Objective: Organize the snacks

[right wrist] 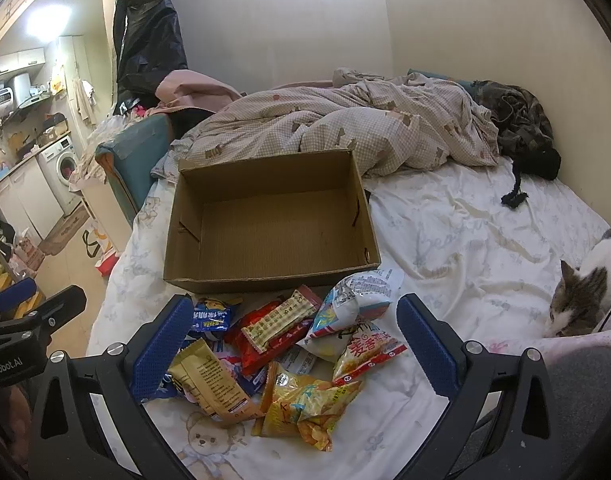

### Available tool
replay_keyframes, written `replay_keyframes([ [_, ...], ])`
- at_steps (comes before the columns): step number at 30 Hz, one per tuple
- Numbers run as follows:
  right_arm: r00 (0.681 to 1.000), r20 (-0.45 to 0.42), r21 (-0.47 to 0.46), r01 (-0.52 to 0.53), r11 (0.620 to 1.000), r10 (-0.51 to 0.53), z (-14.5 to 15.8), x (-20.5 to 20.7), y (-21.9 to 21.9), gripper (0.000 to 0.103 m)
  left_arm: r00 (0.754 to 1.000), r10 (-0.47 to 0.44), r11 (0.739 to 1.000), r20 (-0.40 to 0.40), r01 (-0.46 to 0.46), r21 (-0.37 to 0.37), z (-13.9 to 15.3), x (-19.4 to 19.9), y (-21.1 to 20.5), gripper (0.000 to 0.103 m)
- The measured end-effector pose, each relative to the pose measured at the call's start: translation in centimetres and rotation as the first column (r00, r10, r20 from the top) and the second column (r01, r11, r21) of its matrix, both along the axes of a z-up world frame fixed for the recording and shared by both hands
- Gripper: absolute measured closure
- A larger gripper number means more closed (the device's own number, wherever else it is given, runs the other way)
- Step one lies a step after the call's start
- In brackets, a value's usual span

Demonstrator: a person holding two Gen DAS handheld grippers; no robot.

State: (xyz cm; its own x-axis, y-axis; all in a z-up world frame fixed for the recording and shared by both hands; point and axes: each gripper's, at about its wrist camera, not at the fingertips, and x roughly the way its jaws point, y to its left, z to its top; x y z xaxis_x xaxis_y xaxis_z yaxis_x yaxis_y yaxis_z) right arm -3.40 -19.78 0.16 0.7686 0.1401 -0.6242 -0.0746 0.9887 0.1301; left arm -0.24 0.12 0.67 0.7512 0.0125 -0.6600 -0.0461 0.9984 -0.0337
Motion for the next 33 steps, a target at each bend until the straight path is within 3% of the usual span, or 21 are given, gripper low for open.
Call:
replay_keyframes([
  [33,1.000,0.006,0.009,-0.011,1.000,0.011,0.19,0.00,0.18,0.000,1.000,0.000,1.000,0.003,0.000,0.008,0.09,-0.04,-0.01,0.000],
])
